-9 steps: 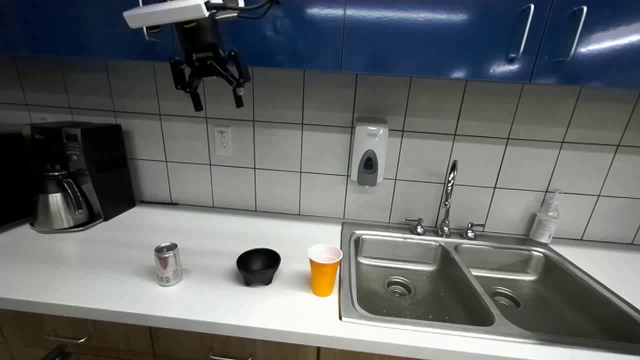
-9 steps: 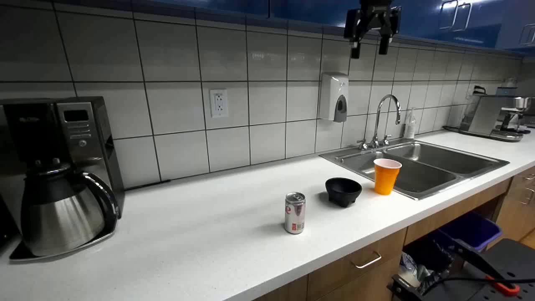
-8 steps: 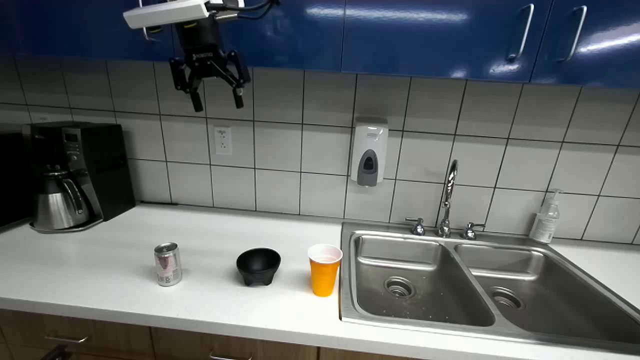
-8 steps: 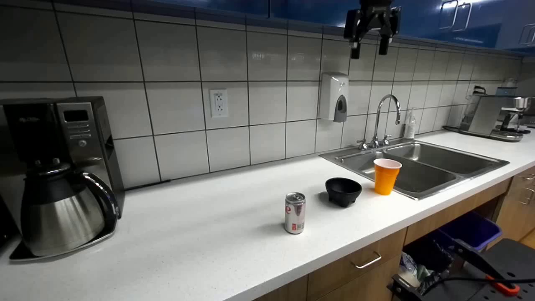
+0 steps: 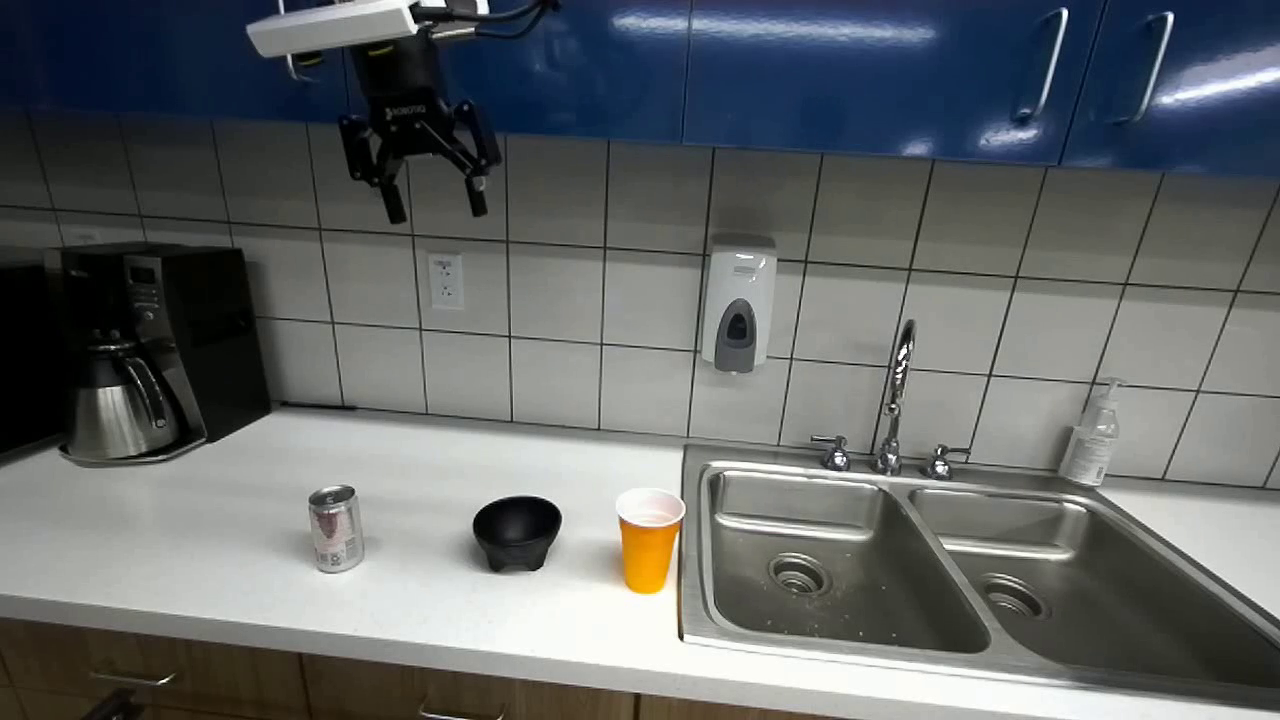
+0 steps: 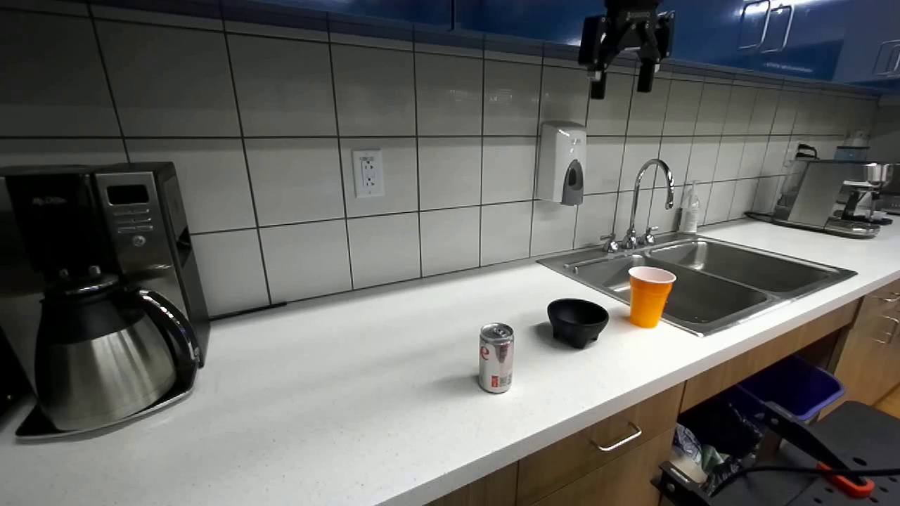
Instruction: Put the silver can inside the black bowl
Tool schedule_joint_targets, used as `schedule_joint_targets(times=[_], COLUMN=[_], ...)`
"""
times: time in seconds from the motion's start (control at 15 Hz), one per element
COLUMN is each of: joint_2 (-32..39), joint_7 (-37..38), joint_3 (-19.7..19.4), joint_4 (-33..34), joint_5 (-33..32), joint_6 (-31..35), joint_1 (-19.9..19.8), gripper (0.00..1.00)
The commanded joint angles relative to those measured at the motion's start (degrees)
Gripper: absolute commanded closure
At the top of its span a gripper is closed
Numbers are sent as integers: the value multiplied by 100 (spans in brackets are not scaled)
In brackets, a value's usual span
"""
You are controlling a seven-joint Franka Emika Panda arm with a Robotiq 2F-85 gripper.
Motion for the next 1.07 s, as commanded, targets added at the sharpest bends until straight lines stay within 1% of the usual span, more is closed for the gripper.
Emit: schedule_joint_targets(times=[0.0,0.47,0.8,1.0], joint_2=[-37,-134,63,197], joint_7=[-12,193,274,242], joint_3=[27,323,572,625], joint_4=[-133,-857,-1280,-1412], joint_5=[-47,-228,-194,-103], joint_6=[89,149,337,582], joint_1=[48,220,447,586], gripper=[0,0,0,0])
